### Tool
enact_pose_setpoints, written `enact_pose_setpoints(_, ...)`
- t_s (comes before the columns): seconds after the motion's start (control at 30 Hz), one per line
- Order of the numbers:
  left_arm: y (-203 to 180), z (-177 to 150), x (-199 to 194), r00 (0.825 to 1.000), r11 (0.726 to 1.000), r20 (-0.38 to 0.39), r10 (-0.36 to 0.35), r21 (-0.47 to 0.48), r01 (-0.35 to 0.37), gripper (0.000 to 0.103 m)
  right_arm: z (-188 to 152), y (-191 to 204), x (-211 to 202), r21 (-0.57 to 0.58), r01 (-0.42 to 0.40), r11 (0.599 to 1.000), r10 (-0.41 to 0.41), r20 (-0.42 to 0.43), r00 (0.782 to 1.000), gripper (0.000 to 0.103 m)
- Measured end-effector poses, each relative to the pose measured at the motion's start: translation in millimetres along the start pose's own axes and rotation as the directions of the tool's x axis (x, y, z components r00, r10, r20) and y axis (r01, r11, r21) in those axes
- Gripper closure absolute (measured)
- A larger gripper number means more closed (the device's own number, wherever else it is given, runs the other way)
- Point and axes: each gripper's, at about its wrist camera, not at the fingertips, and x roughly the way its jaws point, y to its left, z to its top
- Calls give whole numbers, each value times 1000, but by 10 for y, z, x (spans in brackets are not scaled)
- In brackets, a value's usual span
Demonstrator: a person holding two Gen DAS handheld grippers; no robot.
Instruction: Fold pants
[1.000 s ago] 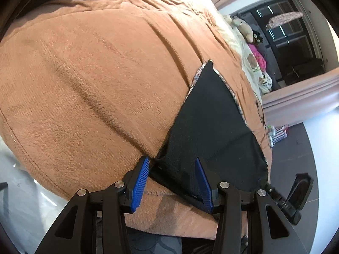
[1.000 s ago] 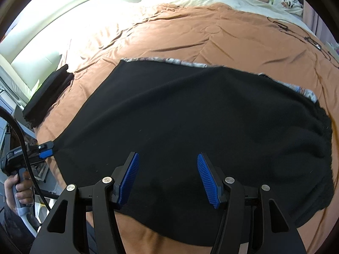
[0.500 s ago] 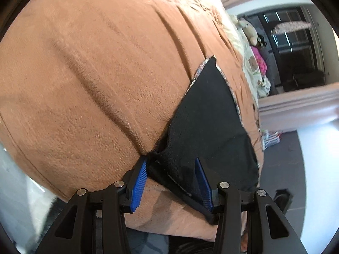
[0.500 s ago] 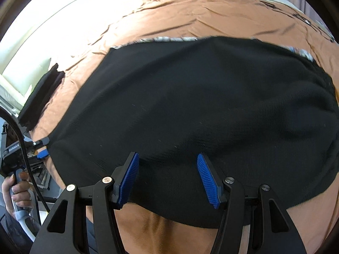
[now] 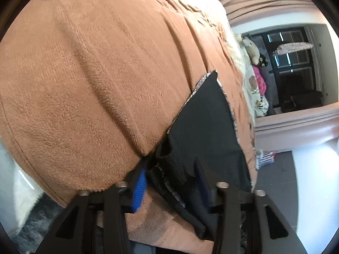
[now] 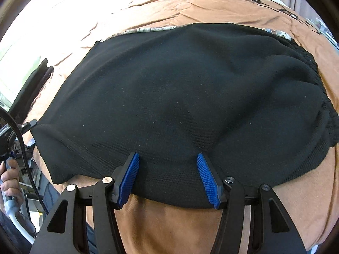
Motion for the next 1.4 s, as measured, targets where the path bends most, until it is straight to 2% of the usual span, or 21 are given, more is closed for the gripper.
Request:
enact_pose_setpoints(0.03,3,-6,11,1000,1000,-11,3,-2,-3,93,-5,16,-39,4,-1,1000,1,6,1000,47)
enact_pose_setpoints(0.23,9,-54,-52,1000,1000,-7,-15,2,15,94,-11,308,-345,-45,-112,993,116,91,989,47)
enact_pose_setpoints(0.37,-35,-47,-80,1000,1000,-3,-22,13,22,94,-93,694,-398,-133,-205,970,216,74,974,47)
enact_pose_setpoints(0.47,-28,-22,-63,1000,1000,-8,-24,11,24,94,-157,903,-355,-188,-244,951,257,48,965,47)
enact_pose_setpoints(0.67,-13,-26,-39,999,999,-14,-32,0,32,94,-197,1258,-117,-261,-258,930,267,-3,964,47)
enact_pose_setpoints(0.87,5,-25,-23,999,999,-19,-41,-8,41,94,-121,1416,93,-329,-189,925,199,-1,980,47)
enact_pose_setpoints(0.9,12,-24,-26,999,999,-20,-44,-11,44,94,-137,1441,125,-339,-174,925,184,-2,983,51)
enact_pose_setpoints(0.93,23,-21,-31,999,999,-20,-47,-13,46,94,-159,1433,146,-347,-160,924,167,-9,986,69)
enact_pose_setpoints(0.97,24,-22,-28,999,999,-20,-50,-16,49,94,-176,1441,185,-353,-142,925,142,-24,990,80)
enact_pose_setpoints(1.07,29,-32,-29,998,998,-24,-55,-18,55,94,-229,1456,225,-334,-144,931,138,-42,990,91)
enact_pose_setpoints(1.17,49,-68,-21,997,997,-28,-69,-41,68,90,-277,1484,195,-339,-149,929,138,-54,989,96)
enact_pose_setpoints(1.3,57,-176,17,994,993,-40,-101,-64,98,74,-333,1528,173,-353,-132,926,122,-52,991,97)
enact_pose_setpoints(1.4,22,-192,41,996,996,-33,-86,-41,85,73,-339,1541,182,-342,-137,930,127,-53,991,97)
